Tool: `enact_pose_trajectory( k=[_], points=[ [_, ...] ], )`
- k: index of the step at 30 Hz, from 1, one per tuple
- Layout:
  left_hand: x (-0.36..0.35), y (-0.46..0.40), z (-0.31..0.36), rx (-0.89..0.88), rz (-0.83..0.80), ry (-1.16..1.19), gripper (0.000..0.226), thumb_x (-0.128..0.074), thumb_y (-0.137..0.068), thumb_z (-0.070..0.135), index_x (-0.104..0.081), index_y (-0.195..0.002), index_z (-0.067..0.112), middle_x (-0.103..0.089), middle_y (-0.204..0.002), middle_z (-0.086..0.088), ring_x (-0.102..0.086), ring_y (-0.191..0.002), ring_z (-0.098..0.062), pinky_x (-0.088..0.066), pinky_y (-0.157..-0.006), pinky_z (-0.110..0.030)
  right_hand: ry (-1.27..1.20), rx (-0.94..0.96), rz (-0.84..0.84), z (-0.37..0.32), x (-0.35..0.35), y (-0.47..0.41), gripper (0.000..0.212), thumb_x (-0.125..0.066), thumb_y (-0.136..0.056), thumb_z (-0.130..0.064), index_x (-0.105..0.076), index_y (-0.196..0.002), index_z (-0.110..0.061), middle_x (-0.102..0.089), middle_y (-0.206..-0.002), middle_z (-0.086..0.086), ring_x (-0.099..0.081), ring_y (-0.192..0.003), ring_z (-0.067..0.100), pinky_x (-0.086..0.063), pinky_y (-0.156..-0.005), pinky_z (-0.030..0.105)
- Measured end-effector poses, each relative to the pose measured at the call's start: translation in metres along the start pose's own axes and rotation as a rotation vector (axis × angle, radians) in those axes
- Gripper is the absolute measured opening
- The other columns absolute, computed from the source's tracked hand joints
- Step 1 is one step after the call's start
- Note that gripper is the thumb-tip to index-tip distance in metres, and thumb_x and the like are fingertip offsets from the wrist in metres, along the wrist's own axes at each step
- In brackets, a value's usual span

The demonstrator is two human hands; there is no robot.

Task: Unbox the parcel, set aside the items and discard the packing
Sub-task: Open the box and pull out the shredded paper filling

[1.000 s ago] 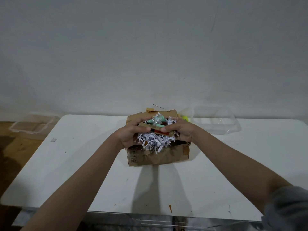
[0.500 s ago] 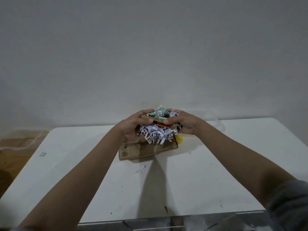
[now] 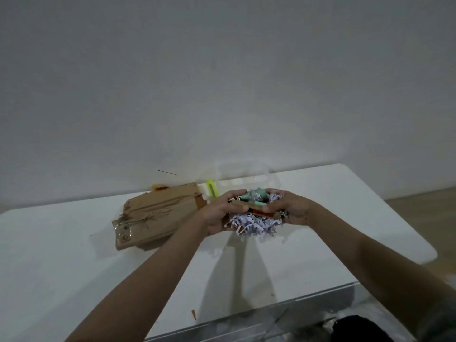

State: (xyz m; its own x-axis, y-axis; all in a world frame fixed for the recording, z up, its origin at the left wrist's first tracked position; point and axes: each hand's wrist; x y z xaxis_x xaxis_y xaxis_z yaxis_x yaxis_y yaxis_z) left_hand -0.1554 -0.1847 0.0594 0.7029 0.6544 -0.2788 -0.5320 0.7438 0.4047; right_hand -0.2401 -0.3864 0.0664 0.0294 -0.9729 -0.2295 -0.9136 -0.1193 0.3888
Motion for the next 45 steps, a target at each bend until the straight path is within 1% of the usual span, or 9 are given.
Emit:
enact_pose_trajectory(
  k=[5,14,24,27,31,34,38,42,45],
  points=[
    [-0.033,-0.026,-0.041,0.038,0.039,-0.009,0.063,-0.054,-0.078,-0.020,-0.048,-0.131,0.015,-0.057,-0.105,-0.016,-0.058,-0.081,-0.020,-0.050,-0.058,-0.022,0.058,-0.043,0.025,0.034,0.036,0.013,0.057,-0.069,-0.062,0.013,-0.060,-0.117,-0.003,-0.068,-0.100,0.016,-0.067,-0.084,0.028,-0.058,-0.062,0.031],
    [-0.050,-0.047,-0.070,-0.086,0.153,-0.495,0.085,-0.074,-0.062,0.012,-0.037,-0.136,0.034,-0.039,-0.135,-0.010,-0.049,-0.120,-0.025,-0.051,-0.092,-0.036,0.359,0.054,0.187,0.056,0.062,0.016,0.061,-0.079,-0.063,0.011,-0.058,-0.115,-0.012,-0.066,-0.104,0.008,-0.065,-0.091,0.023,-0.059,-0.075,0.037],
    [-0.059,-0.047,-0.073,-0.338,0.336,-0.776,0.085,-0.075,-0.074,0.006,-0.029,-0.145,0.016,-0.038,-0.142,-0.009,-0.038,-0.132,-0.019,-0.036,-0.107,-0.035,0.755,0.184,0.236,0.058,0.059,0.019,0.088,-0.074,-0.078,-0.011,-0.020,-0.148,-0.021,-0.030,-0.151,0.003,-0.032,-0.138,0.020,-0.033,-0.112,0.035],
    [-0.062,-0.050,-0.073,-0.293,0.337,-0.978,0.083,-0.068,-0.082,0.012,-0.019,-0.149,0.020,-0.013,-0.158,-0.008,-0.013,-0.145,-0.023,-0.017,-0.116,-0.047,0.787,0.207,0.217,0.060,0.055,0.020,0.090,-0.063,-0.086,-0.007,-0.002,-0.150,-0.019,-0.019,-0.156,0.005,-0.024,-0.141,0.019,-0.033,-0.104,0.027],
    [-0.064,-0.053,-0.076,-0.113,0.300,-1.127,0.087,-0.054,-0.093,0.020,0.013,-0.148,0.027,0.030,-0.154,-0.002,-0.002,-0.147,-0.028,0.002,-0.110,-0.061,0.818,0.261,0.208,0.061,0.054,0.018,0.088,-0.046,-0.086,0.002,0.008,-0.148,-0.030,-0.012,-0.158,0.009,-0.025,-0.142,0.035,-0.048,-0.094,0.045],
    [-0.058,-0.053,-0.078,-0.076,0.292,-1.073,0.093,-0.052,-0.093,0.024,0.027,-0.144,0.021,0.016,-0.159,-0.003,0.005,-0.147,-0.025,0.007,-0.109,-0.062,0.903,0.340,0.277,0.063,0.053,0.016,0.079,-0.043,-0.090,0.002,0.001,-0.150,-0.025,-0.017,-0.158,0.011,-0.042,-0.129,0.043,-0.047,-0.083,0.025],
    [-0.054,-0.051,-0.075,-0.048,0.294,-1.043,0.093,-0.052,-0.093,0.029,0.023,-0.146,0.013,-0.027,-0.154,0.002,-0.027,-0.141,-0.025,0.007,-0.111,-0.059,0.854,0.379,0.386,0.062,0.049,0.012,0.060,-0.055,-0.090,-0.001,-0.031,-0.143,-0.014,-0.045,-0.144,0.015,-0.048,-0.129,0.031,-0.042,-0.102,0.030],
    [-0.049,-0.047,-0.079,-0.118,0.223,-1.054,0.094,-0.053,-0.093,0.033,0.025,-0.144,0.019,-0.010,-0.159,-0.002,-0.033,-0.138,-0.027,-0.019,-0.113,-0.059,1.053,0.426,0.402,0.064,0.051,0.008,0.032,-0.060,-0.086,-0.002,-0.061,-0.118,0.000,-0.045,-0.142,0.016,-0.047,-0.129,0.029,-0.038,-0.105,0.032],
    [-0.053,-0.044,-0.080,-0.069,0.250,-1.220,0.078,-0.045,-0.095,0.041,0.006,-0.150,0.019,0.021,-0.157,-0.007,-0.018,-0.145,-0.028,-0.010,-0.115,-0.058,1.136,0.437,0.426,0.071,0.051,0.006,0.027,-0.059,-0.090,-0.012,-0.066,-0.116,-0.009,-0.042,-0.140,0.014,-0.042,-0.123,0.031,-0.042,-0.101,0.042]
  ],
)
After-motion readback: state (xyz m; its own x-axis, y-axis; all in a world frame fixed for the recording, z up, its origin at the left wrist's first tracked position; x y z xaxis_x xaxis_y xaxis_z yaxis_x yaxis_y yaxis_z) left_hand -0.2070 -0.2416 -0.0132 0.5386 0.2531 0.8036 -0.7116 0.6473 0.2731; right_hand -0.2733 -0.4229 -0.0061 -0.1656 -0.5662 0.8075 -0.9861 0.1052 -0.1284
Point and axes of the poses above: each hand's wrist, its own y-axis away from the middle knuckle, its own x-axis out of the back of the hand, z = x × y
